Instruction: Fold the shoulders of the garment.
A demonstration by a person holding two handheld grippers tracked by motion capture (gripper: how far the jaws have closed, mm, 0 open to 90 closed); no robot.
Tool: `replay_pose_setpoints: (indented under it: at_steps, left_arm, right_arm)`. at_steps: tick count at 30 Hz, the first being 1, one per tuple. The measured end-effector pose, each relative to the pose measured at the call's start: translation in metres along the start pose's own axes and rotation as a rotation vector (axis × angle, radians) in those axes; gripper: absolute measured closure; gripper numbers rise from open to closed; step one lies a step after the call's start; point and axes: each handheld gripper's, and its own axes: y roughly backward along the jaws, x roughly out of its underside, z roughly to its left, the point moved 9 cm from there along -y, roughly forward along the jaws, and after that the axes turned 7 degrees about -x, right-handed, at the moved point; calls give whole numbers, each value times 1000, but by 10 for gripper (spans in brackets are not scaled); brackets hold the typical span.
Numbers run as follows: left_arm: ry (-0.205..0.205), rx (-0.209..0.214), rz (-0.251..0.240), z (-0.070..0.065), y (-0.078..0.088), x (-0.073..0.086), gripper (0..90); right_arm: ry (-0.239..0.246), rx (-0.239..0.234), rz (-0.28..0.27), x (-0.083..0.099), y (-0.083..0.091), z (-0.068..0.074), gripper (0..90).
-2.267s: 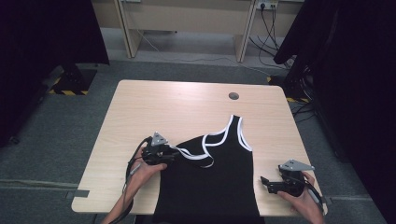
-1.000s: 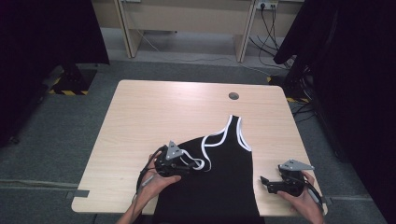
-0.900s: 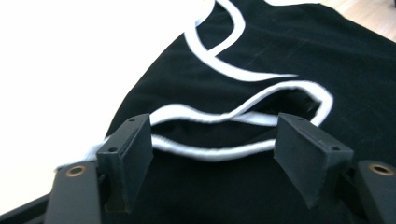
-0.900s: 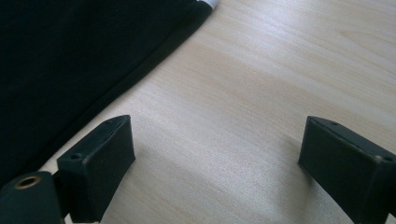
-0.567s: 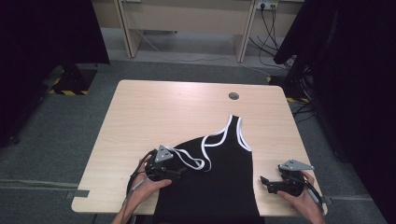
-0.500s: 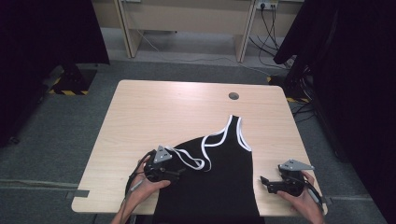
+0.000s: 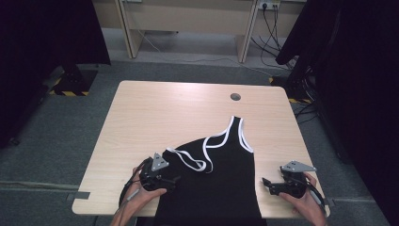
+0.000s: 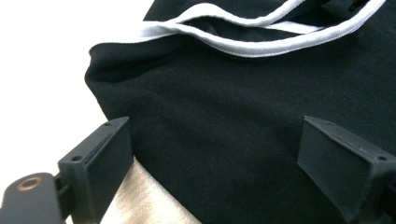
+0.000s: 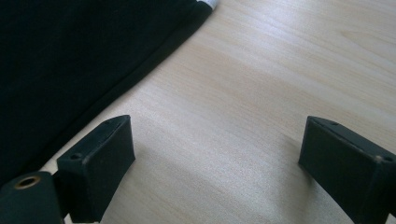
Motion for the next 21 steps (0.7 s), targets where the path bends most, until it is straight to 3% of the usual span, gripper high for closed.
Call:
replay_pose_setpoints:
  at_steps: [12, 21]
  left_arm:
    - [9, -8, 26, 1, -3, 1, 0]
    - [5, -4, 26, 1, -3, 1, 0]
  right_arm:
    - [-16, 4, 8, -4, -1, -4, 146]
    - [0, -23, -55, -34, -4, -3, 143]
